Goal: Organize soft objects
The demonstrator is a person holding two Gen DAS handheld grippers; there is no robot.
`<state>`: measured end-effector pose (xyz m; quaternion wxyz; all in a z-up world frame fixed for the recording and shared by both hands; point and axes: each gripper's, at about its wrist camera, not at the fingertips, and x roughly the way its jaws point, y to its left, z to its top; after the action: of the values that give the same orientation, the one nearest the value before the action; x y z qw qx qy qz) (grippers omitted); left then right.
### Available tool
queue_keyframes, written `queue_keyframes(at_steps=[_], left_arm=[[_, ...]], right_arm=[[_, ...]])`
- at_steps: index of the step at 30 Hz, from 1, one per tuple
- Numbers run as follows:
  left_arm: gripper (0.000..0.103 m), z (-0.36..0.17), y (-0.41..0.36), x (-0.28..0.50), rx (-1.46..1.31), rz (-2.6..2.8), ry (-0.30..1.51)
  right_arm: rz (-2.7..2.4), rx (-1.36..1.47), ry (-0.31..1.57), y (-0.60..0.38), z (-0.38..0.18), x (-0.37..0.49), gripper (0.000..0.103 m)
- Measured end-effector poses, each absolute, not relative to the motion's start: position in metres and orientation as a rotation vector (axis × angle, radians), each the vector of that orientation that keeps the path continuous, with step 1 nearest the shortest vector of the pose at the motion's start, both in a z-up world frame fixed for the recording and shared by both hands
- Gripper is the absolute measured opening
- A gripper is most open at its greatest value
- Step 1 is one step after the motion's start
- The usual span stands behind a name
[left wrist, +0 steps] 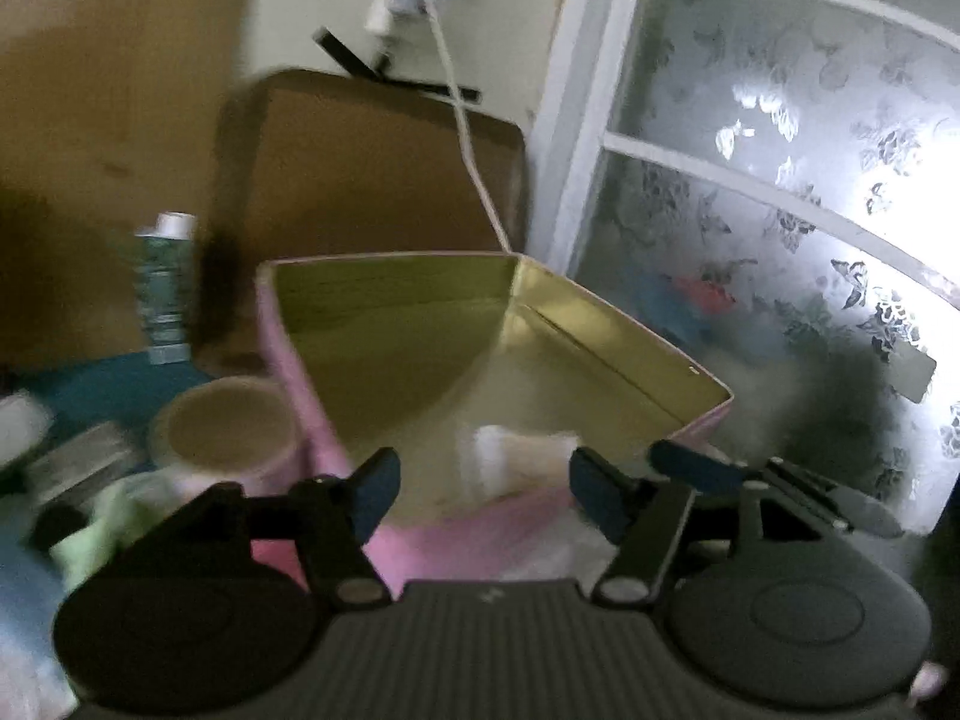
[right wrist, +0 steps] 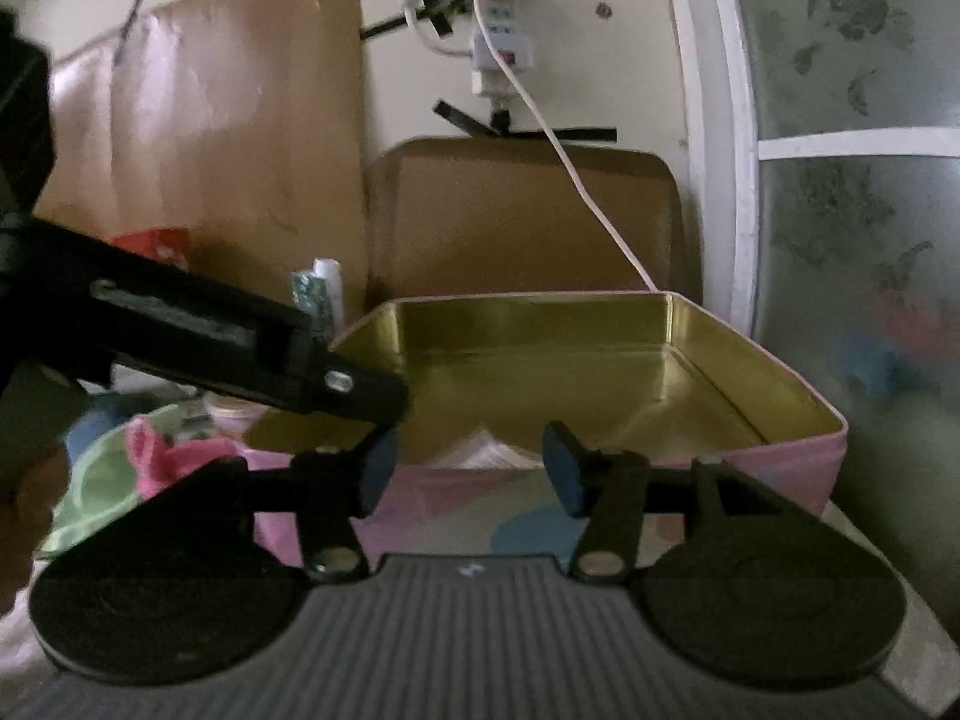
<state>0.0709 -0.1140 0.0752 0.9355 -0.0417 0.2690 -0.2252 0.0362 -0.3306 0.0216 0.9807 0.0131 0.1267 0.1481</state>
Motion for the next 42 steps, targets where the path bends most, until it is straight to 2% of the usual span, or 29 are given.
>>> queue_keyframes(at_steps=[6, 9, 14, 24, 28, 31, 32, 33, 36, 42], left_arm=[[0.066, 0.045, -0.033, 0.026, -0.173, -0.312, 0.603], [0.063, 0.023, 0.008, 0.018, -0.243, -0.206, 0.667], [0.058, 0.008, 0.054, 0.003, -0.277, -0.08, 0.642], [0.058, 0.003, 0.077, 0.001, -0.347, 0.055, 0.579], [0.058, 0.002, 0.073, 0.001, -0.318, 0.085, 0.582], [0.059, 0.001, 0.068, 0.003, -0.291, 0.096, 0.586], [0.059, 0.001, 0.067, 0.003, -0.287, 0.096, 0.587], [0.059, 0.001, 0.066, 0.003, -0.286, 0.096, 0.587], [0.06, 0.001, 0.066, 0.003, -0.282, 0.095, 0.588], [0.062, 0.001, 0.066, 0.004, -0.276, 0.092, 0.59]], right_arm=[[0.449, 0.117, 0.281, -0.313, 0.016, 0.015, 0.056], [0.549, 0.067, 0.334, -0.284, 0.013, 0.013, 0.047], [0.644, -0.016, 0.379, -0.233, 0.012, 0.015, 0.047], [0.71, -0.138, 0.493, -0.165, 0.005, 0.036, 0.047], [0.72, -0.182, 0.538, -0.145, -0.002, 0.048, 0.052], [0.715, -0.19, 0.535, -0.137, -0.006, 0.05, 0.052], [0.716, -0.183, 0.54, -0.137, -0.006, 0.051, 0.05], [0.722, -0.174, 0.543, -0.137, -0.006, 0.051, 0.034], [0.719, -0.178, 0.534, -0.14, -0.006, 0.045, 0.01], [0.744, -0.181, 0.536, -0.155, -0.004, 0.017, 0.006]])
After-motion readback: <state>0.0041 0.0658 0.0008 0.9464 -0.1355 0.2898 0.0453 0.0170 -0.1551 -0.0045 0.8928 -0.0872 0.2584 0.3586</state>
